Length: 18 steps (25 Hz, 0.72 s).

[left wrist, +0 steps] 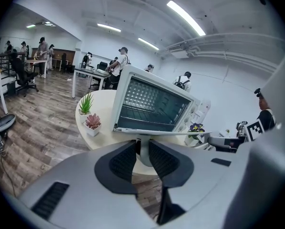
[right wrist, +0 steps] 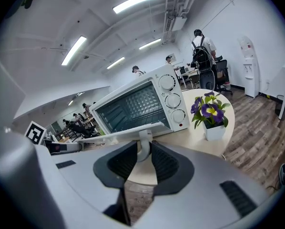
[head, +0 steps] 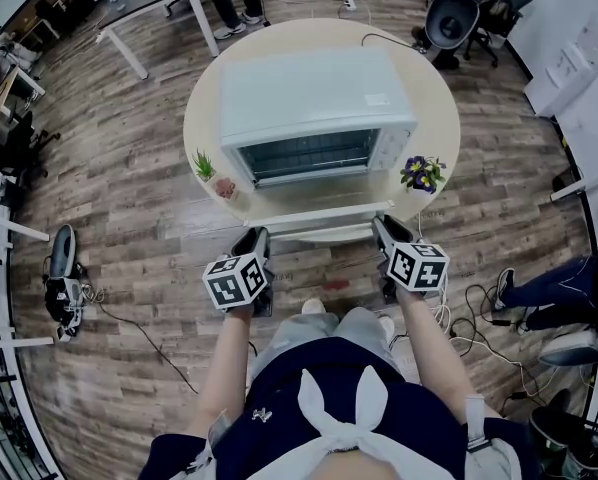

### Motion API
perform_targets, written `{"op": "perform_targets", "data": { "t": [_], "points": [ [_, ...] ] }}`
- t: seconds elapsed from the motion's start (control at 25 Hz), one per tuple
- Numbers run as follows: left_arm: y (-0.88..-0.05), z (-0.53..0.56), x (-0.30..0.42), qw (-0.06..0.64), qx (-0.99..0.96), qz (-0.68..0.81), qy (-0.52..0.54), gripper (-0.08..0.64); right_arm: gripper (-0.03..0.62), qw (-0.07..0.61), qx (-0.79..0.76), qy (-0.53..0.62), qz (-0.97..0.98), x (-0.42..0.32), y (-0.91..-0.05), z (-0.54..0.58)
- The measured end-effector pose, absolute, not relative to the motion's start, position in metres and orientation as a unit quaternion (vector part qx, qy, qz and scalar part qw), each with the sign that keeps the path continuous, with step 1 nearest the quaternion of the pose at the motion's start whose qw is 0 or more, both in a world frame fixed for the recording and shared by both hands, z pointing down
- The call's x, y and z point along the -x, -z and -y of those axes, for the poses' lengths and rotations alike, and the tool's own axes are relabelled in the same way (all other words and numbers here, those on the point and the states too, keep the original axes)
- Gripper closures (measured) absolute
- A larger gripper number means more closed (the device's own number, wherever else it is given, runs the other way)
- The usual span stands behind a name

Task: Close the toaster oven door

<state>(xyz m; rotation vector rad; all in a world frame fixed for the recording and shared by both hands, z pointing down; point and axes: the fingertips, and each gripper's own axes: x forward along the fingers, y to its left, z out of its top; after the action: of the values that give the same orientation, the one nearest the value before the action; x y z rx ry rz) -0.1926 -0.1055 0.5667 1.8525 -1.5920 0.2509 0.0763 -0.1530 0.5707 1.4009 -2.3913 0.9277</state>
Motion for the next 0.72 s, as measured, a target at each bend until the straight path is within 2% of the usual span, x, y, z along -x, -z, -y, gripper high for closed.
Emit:
{"op": "perform_targets", "data": {
  "t": [0.72],
  "points": [
    [-0.553, 0.115, 0.195, 0.337, -0.720, 0.599, -0.091, 0.463, 0.495, 0.097, -0.487, -0.311, 0.810, -0.075, -0.556, 0.163]
  ]
}}
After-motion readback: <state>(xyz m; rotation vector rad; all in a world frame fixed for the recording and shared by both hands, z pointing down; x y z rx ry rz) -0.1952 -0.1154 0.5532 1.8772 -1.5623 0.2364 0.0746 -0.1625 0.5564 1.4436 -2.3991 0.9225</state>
